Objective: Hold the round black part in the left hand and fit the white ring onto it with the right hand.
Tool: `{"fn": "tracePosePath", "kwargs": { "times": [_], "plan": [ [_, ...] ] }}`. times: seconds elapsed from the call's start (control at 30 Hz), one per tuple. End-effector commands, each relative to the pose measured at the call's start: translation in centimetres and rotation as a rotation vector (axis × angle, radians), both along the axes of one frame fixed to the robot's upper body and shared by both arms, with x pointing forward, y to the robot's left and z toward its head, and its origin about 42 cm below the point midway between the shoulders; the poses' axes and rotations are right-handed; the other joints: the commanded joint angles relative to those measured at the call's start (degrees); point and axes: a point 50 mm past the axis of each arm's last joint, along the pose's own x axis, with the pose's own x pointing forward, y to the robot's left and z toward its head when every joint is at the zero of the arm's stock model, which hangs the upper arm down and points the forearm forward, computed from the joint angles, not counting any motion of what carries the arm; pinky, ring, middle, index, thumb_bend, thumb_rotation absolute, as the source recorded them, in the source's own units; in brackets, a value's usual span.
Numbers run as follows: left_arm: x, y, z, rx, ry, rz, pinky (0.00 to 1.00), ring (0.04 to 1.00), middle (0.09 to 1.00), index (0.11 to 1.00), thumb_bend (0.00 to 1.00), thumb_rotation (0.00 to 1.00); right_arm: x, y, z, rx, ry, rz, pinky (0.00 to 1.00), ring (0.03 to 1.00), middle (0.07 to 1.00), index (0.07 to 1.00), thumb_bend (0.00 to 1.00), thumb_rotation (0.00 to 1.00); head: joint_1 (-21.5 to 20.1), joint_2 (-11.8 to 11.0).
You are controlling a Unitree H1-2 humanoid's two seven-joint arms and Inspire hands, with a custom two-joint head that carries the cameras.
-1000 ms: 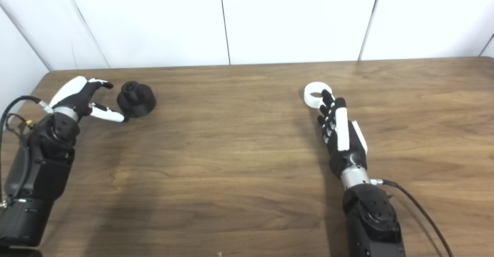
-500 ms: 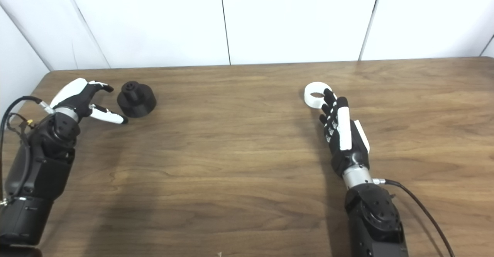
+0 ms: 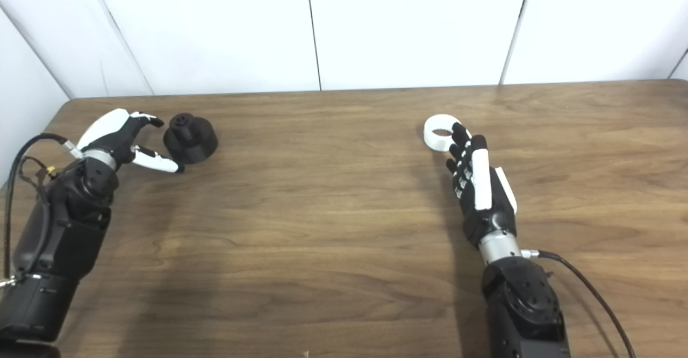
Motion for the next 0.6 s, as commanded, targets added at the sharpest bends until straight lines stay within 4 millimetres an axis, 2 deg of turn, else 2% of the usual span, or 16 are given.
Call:
{"fn": "tracePosePath", "kwargs": {
  "times": [0.0,0.57],
  "plan": [
    [1.11,0.03,3.51,0.015,-0.107,-0.007,1.0,1.0,1.0,0.851,0.98,0.21,0.54,0.41,2.11,0.013,-0.074,0.005,1.0,1.0,0.984,0.946,0.67,1.0,0.01,0.02],
    [1.59,-0.88,3.58,0.005,-0.112,-0.042,1.0,1.0,1.0,0.839,0.97,0.18,0.35,0.4,1.85,0.01,-0.064,0.011,1.0,1.0,0.984,0.95,0.69,1.0,-0.32,-0.08]
  ]
}}
